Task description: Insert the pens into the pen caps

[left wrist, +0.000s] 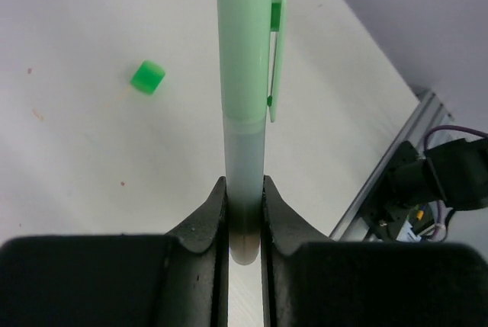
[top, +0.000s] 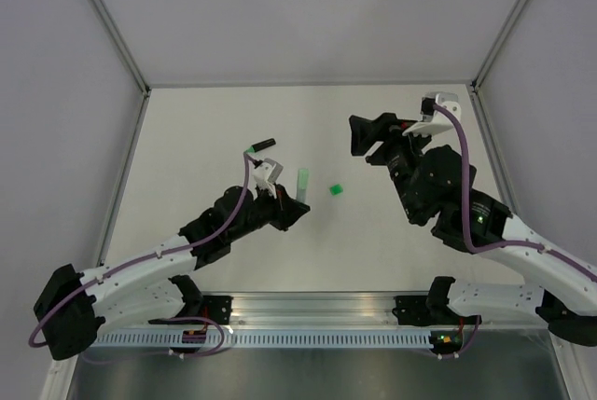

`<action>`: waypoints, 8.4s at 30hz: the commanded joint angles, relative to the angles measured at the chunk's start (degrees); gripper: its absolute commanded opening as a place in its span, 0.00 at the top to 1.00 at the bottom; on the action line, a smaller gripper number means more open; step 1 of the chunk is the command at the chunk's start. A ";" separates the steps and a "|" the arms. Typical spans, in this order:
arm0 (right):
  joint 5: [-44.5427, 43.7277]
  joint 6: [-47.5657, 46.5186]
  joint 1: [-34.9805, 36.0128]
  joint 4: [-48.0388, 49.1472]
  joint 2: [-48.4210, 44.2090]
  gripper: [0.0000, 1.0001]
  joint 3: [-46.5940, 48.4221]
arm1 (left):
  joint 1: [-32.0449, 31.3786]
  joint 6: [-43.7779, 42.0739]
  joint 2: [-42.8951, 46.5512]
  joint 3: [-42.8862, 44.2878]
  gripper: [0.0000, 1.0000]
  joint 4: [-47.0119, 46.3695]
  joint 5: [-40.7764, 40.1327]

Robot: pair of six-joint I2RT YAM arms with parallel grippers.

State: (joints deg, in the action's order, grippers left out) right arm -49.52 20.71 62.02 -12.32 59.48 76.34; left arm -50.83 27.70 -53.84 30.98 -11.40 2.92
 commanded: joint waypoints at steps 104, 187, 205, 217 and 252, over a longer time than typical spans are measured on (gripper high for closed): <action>37.83 3.46 -14.91 5.46 -6.57 0.30 -29.31 | 36.68 -44.05 -45.82 23.68 0.68 55.52 -0.28; 23.87 -5.76 -33.45 14.26 19.14 1.00 -20.03 | 13.30 7.36 -10.57 15.35 0.03 12.12 20.27; 32.99 -18.42 -50.50 -2.96 53.09 1.00 13.12 | 13.21 6.40 -19.99 1.37 0.04 -7.05 30.04; 35.54 -22.90 -52.88 -2.36 59.34 1.00 13.40 | 13.21 8.07 -17.70 0.04 0.04 -8.11 31.27; 33.87 -12.81 -47.70 -5.87 54.95 1.00 -0.58 | 13.21 4.12 -14.97 0.83 0.04 -1.88 25.83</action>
State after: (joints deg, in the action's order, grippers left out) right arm -14.76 4.84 13.93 -17.17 114.06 74.72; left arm -37.39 34.37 -70.15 30.85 -14.28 31.40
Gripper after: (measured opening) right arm 0.240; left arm 0.962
